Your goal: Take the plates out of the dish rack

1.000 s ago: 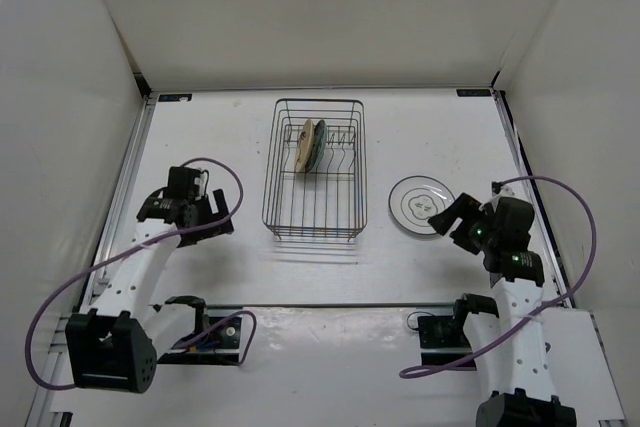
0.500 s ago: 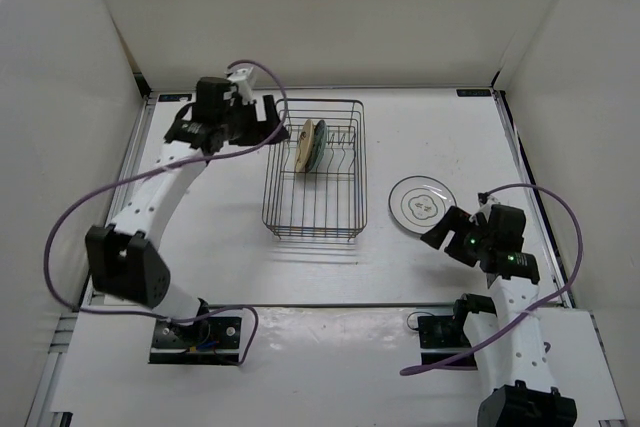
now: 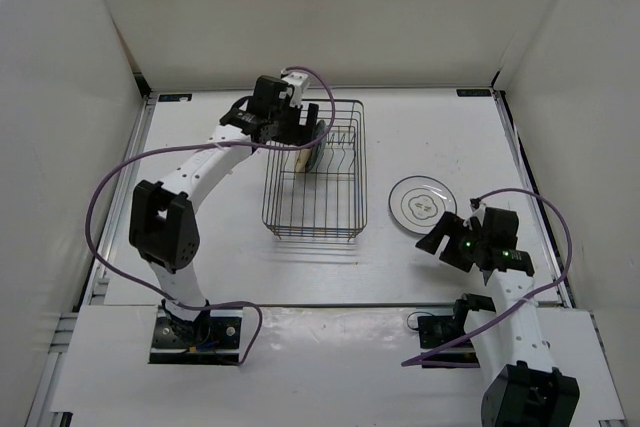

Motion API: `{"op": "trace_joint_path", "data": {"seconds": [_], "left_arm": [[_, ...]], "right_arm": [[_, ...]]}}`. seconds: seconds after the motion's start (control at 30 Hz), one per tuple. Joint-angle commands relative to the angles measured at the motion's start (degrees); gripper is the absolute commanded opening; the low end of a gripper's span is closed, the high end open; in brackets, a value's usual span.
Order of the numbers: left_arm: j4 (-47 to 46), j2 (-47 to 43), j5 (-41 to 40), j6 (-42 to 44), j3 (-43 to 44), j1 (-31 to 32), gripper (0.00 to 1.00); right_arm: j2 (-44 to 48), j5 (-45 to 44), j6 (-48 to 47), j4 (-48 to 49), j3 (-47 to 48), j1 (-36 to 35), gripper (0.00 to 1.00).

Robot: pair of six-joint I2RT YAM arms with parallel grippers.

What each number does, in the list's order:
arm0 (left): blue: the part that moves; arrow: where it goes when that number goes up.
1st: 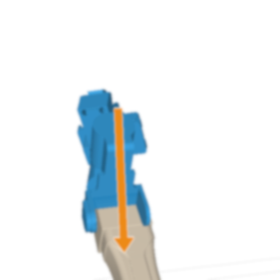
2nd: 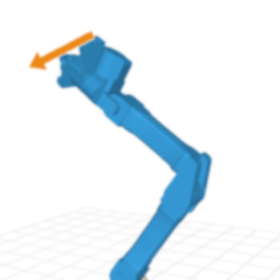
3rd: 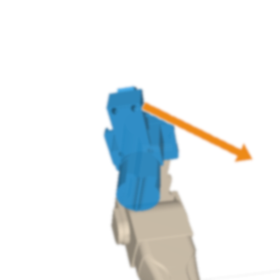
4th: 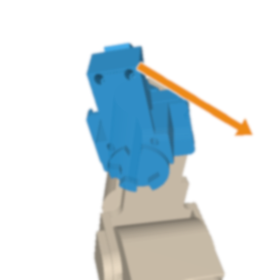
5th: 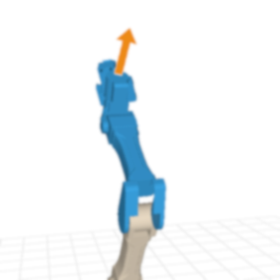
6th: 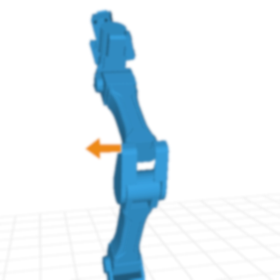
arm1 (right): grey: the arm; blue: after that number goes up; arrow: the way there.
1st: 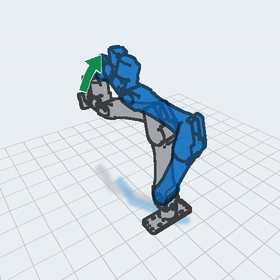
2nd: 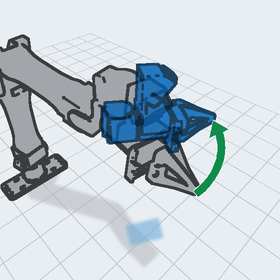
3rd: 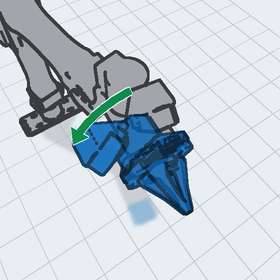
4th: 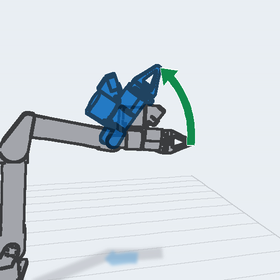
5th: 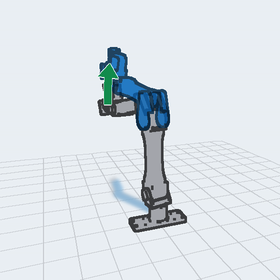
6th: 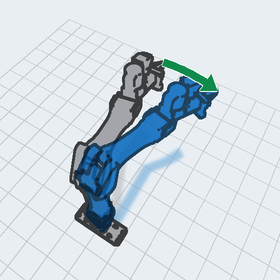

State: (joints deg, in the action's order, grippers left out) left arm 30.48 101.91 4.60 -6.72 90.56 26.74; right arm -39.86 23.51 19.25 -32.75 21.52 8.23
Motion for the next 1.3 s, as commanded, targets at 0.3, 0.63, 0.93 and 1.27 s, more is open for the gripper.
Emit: {"op": "trace_joint_path", "data": {"seconds": [0.3,0.63,0.93,1.27], "left_arm": [[-4.46,5.93,-5.39,1.8,2.34,-0.2,0.93],[-4.46,10.5,-0.31,1.71,4.88,0.42,0.54],[-8.68,8.13,2.96,-1.54,1.73,0.16,0.25],[-20.1,-4.25,4.63,-15.5,-8.38,-2.92,0.1]], "right_arm": [[-0.92,2.24,-1.05,2.96,-0.6,-0.14,0.84],[-2.24,2.68,-1.14,3.75,-1.21,-0.14,0.84],[-4.7,3.3,-0.88,4.54,-1.22,-0.14,0.84],[-4.53,3.21,-1.05,4.54,-1.39,0.03,0.84]]}}
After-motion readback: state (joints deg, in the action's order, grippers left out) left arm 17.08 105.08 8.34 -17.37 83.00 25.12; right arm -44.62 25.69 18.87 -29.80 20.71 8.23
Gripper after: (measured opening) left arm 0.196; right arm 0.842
